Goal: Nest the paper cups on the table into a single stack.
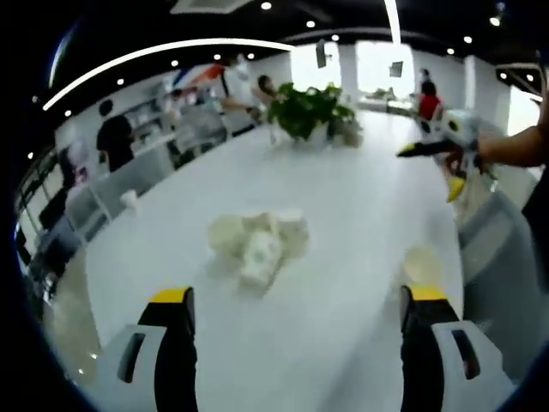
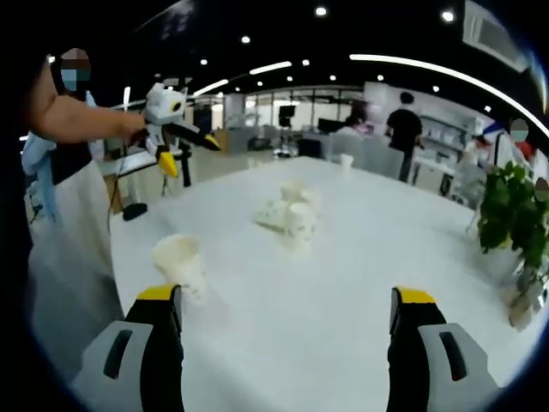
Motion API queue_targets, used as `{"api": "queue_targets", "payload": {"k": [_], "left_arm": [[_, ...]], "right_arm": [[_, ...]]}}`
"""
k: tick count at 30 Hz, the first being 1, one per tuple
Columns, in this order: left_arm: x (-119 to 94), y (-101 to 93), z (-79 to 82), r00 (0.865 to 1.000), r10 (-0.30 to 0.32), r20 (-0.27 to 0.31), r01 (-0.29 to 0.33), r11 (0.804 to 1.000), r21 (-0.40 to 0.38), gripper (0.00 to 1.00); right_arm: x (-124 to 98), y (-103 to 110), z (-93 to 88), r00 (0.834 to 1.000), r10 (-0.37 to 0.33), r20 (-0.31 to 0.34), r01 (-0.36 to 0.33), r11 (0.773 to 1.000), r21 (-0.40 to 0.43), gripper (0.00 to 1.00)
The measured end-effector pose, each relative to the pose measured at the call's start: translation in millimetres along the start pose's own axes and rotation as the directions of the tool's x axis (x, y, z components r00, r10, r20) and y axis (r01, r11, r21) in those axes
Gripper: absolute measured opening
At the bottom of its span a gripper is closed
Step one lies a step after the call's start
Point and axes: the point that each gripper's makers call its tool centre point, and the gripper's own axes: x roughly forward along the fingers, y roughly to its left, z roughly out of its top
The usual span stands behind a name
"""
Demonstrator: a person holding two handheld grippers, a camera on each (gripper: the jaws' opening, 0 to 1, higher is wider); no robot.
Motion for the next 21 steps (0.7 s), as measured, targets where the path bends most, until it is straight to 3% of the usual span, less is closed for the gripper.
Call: {"api": "queue_targets", "payload": {"k": [8,21], "left_arm": [[20,4.8,21.6,1.000,-0.019,0.005,0.018,0.999,0.029,0.98],[58,9.1,29.4,0.998,-0.048,-0.051,0.051,0.997,0.054,0.93]], "right_arm": [[-1,2,-4.0,1.000,-0.002,0.001,0.002,1.000,0.017,1.00],[1,15,-10.9,1.000,0.019,0.006,-0.019,0.999,0.041,1.00]]}}
